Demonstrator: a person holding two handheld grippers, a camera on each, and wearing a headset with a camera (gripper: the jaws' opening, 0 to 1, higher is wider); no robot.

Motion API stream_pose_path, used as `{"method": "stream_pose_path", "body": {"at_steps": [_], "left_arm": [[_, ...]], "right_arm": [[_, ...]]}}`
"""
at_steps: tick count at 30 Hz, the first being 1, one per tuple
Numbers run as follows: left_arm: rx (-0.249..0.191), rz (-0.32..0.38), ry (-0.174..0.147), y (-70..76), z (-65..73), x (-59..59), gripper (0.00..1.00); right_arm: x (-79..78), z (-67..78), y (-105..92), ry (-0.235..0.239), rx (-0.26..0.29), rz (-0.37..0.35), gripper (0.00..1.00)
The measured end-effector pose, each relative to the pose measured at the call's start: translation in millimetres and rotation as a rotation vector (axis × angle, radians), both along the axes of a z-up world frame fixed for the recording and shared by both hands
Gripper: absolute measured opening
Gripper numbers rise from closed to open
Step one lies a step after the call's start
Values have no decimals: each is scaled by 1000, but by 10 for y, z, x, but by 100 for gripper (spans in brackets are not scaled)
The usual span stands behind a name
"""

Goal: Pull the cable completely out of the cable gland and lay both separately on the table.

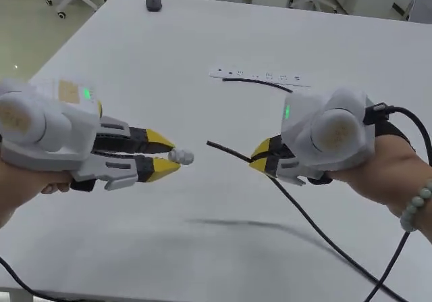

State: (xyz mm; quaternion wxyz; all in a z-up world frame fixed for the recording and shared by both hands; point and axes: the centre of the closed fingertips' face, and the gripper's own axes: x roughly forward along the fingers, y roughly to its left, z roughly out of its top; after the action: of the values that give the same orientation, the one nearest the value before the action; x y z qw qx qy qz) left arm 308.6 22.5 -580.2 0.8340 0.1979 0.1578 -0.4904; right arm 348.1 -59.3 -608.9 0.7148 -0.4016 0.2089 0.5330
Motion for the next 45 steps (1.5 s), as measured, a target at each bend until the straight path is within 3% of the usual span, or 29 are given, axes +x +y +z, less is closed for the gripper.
{"method": "stream_pose_path", "body": {"at_steps": [11, 14, 20, 26, 32, 40, 45], "left_arm": [[9, 31, 27, -116, -254, 252, 15], [14, 42, 32, -126, -331, 306, 15], [12, 52, 59, -145, -524, 336, 15], [-7, 50, 87, -163, -723, 352, 15], [-39, 14, 131, -211, -912, 321, 15], [-31, -1, 168, -252, -1106, 302, 15], [-24, 14, 178, -243, -1174, 322, 16]], "right_arm": [[523, 42, 200, 4, 80, -34, 0], [668, -1, 268, 8, 91, -41, 0], [889, -253, 326, 25, 76, -54, 0], [875, -535, 432, 90, 63, -32, 0], [920, -771, 497, 121, 41, -36, 0], [971, -975, 541, 166, 44, -56, 0], [970, -1019, 527, 181, 54, -66, 0]]}}
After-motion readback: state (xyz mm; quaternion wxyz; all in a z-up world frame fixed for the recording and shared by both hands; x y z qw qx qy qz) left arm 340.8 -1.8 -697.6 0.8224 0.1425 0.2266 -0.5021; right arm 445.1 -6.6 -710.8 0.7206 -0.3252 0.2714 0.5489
